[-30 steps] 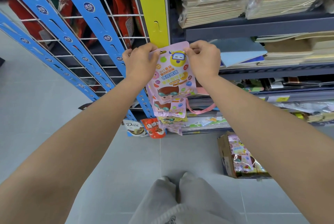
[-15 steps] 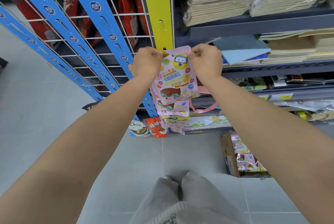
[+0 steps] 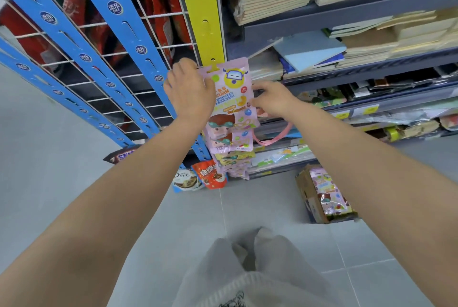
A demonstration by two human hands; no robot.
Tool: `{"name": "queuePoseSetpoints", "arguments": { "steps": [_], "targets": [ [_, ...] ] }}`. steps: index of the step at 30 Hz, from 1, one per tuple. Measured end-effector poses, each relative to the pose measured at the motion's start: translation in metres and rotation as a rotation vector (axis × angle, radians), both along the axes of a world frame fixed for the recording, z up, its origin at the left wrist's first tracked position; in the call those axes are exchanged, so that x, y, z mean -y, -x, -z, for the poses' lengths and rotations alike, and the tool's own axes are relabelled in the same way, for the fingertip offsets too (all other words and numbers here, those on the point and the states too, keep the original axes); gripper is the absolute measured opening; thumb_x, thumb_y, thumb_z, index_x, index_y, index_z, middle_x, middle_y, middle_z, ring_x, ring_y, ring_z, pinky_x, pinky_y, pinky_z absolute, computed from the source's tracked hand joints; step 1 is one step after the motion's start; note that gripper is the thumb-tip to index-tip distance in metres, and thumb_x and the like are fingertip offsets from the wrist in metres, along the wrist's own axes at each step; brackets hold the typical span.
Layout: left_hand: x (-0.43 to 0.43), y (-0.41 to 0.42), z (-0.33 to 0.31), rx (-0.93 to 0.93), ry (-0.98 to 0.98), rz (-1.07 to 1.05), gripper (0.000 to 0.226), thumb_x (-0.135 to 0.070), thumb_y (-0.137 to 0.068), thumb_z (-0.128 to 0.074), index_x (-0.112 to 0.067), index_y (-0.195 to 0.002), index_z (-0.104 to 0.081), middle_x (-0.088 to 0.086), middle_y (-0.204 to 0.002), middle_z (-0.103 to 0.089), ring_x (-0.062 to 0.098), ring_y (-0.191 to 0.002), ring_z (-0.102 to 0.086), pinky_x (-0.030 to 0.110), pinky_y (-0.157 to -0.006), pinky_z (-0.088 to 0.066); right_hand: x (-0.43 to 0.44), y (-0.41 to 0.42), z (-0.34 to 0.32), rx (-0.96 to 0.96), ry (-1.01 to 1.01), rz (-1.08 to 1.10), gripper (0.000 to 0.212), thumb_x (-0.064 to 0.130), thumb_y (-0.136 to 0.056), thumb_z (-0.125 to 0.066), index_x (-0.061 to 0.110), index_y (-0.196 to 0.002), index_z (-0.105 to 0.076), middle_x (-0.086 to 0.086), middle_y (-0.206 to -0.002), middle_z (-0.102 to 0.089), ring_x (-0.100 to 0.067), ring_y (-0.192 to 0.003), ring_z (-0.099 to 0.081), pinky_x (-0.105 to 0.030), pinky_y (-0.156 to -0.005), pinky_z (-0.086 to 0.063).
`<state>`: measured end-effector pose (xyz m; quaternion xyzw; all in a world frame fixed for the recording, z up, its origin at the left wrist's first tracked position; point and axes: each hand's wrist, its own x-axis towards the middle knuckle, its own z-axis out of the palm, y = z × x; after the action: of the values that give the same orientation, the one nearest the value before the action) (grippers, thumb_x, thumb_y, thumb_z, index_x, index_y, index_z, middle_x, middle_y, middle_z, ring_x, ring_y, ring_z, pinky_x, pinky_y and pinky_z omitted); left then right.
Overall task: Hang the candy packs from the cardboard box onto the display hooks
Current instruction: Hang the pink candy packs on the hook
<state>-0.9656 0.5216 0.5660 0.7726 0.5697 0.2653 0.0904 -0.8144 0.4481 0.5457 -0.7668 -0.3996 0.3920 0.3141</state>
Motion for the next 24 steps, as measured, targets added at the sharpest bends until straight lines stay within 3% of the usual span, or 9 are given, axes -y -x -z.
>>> {"name": "queuePoseSetpoints", "arguments": {
  "steps": [2, 4, 9, 12, 15, 17, 20, 22, 24],
  "targets": [
    [0.006, 0.004, 0.005, 0.048, -0.145, 0.120, 0.025, -0.016, -0.079, -0.051, -0.007, -0.103, -0.052, 0.011, -0.109, -0.053, 0.031, -0.106, -0.046, 0.039, -0.093, -0.034, 0.011, 0.003, 0.003, -0.002, 0.047, 0.014, 0.042, 0.013, -0.088, -0.060, 0.012, -0.129, -0.052, -0.005, -0.106, -0.060, -0.016, -0.078, -0.059, -0.015, -0.048, -0.043],
    [0.011, 0.001, 0.012, 0.071, -0.142, 0.334, 0.022, -0.013, -0.079, -0.051, -0.007, -0.100, -0.056, 0.011, -0.105, -0.057, 0.030, -0.103, -0.050, 0.039, -0.089, -0.038, 0.021, 0.006, 0.011, 0.010, 0.055, 0.047, 0.039, 0.015, -0.089, -0.059, 0.012, -0.127, -0.053, -0.006, -0.105, -0.061, -0.020, -0.083, -0.060, -0.019, -0.051, -0.041],
    [0.038, -0.034, 0.043, -0.024, 0.237, 0.726, 0.018, -0.011, -0.086, -0.050, -0.012, -0.100, -0.060, 0.006, -0.097, -0.065, 0.028, -0.091, -0.059, 0.040, -0.078, -0.049, 0.060, 0.008, 0.042, -0.060, 0.051, 0.209, 0.033, 0.004, -0.089, -0.054, 0.001, -0.121, -0.055, -0.013, -0.109, -0.060, -0.018, -0.082, -0.054, -0.028, -0.075, -0.044],
    [0.057, -0.074, 0.068, -0.181, 0.400, 0.860, 0.020, -0.012, -0.087, -0.049, -0.016, -0.102, -0.062, 0.006, -0.100, -0.067, 0.026, -0.094, -0.060, 0.031, -0.076, -0.047, 0.101, -0.007, 0.059, -0.090, 0.044, 0.304, 0.023, 0.001, -0.090, -0.052, 0.004, -0.112, -0.058, -0.008, -0.097, -0.051, -0.006, -0.076, -0.053, -0.015, -0.070, -0.040],
    [0.087, -0.124, 0.094, -0.319, 0.539, 0.950, 0.023, -0.014, -0.087, -0.051, -0.017, -0.108, -0.061, 0.008, -0.104, -0.065, 0.026, -0.099, -0.060, 0.034, -0.087, -0.048, 0.151, -0.037, 0.091, -0.112, 0.102, 0.457, 0.028, 0.007, -0.090, -0.054, 0.006, -0.118, -0.058, -0.006, -0.095, -0.052, -0.015, -0.070, -0.051, -0.019, -0.064, -0.040],
    [0.113, -0.167, 0.115, -0.408, 0.592, 0.999, 0.027, -0.014, -0.088, -0.051, -0.015, -0.115, -0.057, 0.009, -0.108, -0.064, 0.026, -0.103, -0.058, 0.033, -0.093, -0.044, 0.190, -0.068, 0.115, -0.121, 0.144, 0.554, 0.031, 0.010, -0.090, -0.054, 0.008, -0.120, -0.057, -0.004, -0.095, -0.051, -0.004, -0.058, -0.050, -0.012, -0.054, -0.041],
    [0.151, -0.228, 0.150, -0.502, 0.678, 1.072, 0.031, -0.013, -0.089, -0.051, -0.013, -0.120, -0.053, 0.013, -0.115, -0.061, 0.029, -0.106, -0.056, 0.033, -0.086, -0.045, 0.244, -0.114, 0.143, -0.124, 0.219, 0.623, 0.030, 0.010, -0.091, -0.051, 0.005, -0.119, -0.058, -0.002, -0.092, -0.052, -0.004, -0.060, -0.047, 0.000, -0.045, -0.037],
    [0.179, -0.273, 0.175, -0.546, 0.722, 1.105, 0.033, -0.013, -0.088, -0.052, -0.013, -0.121, -0.051, 0.017, -0.118, -0.058, 0.032, -0.107, -0.055, 0.036, -0.088, -0.046, 0.280, -0.149, 0.164, -0.134, 0.251, 0.706, 0.024, 0.010, -0.090, -0.051, 0.004, -0.110, -0.062, 0.001, -0.087, -0.055, -0.013, -0.070, -0.051, -0.004, -0.053, -0.039],
    [0.203, -0.316, 0.202, -0.584, 0.724, 1.117, 0.032, -0.016, -0.086, -0.052, -0.018, -0.118, -0.052, 0.016, -0.121, -0.057, 0.032, -0.110, -0.054, 0.039, -0.095, -0.045, 0.311, -0.184, 0.191, -0.182, 0.264, 0.789, 0.025, 0.010, -0.089, -0.055, 0.006, -0.113, -0.061, -0.001, -0.095, -0.057, -0.016, -0.078, -0.053, -0.013, -0.065, -0.044]
  ]
}}
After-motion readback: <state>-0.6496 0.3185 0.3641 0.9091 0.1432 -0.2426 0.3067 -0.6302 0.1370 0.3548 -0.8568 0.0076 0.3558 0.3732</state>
